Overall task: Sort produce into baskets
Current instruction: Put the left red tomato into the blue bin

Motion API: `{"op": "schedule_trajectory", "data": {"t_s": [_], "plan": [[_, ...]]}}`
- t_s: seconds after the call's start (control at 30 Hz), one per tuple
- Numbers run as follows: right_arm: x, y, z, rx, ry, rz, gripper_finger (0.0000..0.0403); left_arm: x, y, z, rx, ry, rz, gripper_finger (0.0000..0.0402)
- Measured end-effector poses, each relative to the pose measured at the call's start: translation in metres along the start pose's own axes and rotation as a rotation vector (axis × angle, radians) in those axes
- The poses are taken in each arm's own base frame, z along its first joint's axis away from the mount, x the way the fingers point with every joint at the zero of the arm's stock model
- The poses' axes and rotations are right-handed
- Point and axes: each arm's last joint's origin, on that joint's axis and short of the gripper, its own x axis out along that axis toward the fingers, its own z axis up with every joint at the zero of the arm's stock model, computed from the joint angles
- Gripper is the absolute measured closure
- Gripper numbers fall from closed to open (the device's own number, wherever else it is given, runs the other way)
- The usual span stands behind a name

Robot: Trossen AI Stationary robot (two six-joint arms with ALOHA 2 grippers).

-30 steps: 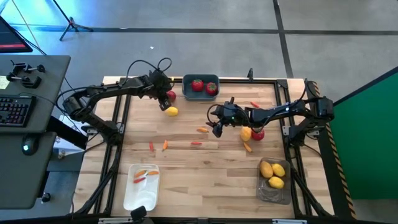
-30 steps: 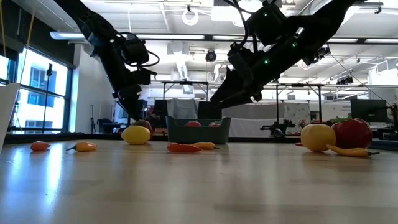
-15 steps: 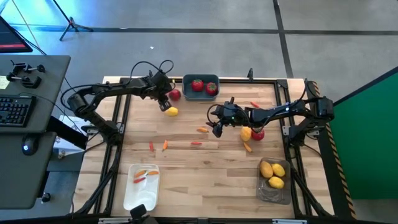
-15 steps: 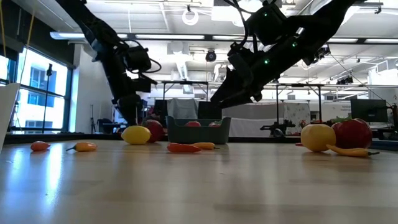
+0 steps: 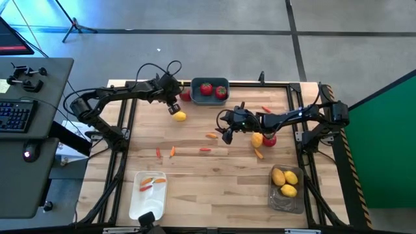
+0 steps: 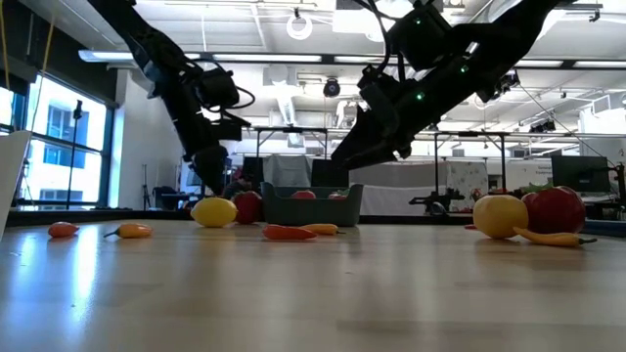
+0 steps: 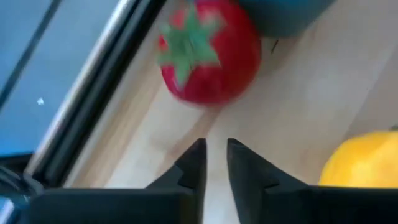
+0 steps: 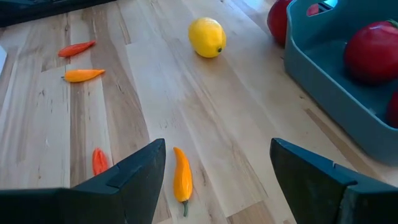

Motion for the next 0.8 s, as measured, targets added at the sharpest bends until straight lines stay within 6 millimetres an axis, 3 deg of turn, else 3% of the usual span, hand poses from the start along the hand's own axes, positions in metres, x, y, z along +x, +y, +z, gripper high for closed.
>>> {"op": "schedule_trajectory", "data": {"t_s": [0.17, 0.53, 0.8], "plan": [[0.000, 0.000, 0.000, 0.000, 0.000, 0.001, 0.0123, 0.000, 0.001, 0.008, -0.009, -0.085, -0.005, 0.0398], [0.000, 0.000, 0.000, -0.001, 0.000, 0.001, 0.0123, -0.003, -0.001, 0.019, 0.111, -0.164, 0.022, 0.0294], [0.000, 0.000, 0.000, -0.001, 0.000, 0.001, 0.0123, -0.002, 0.002, 0.019, 0.150, -0.174, 0.039, 0.0299]]}}
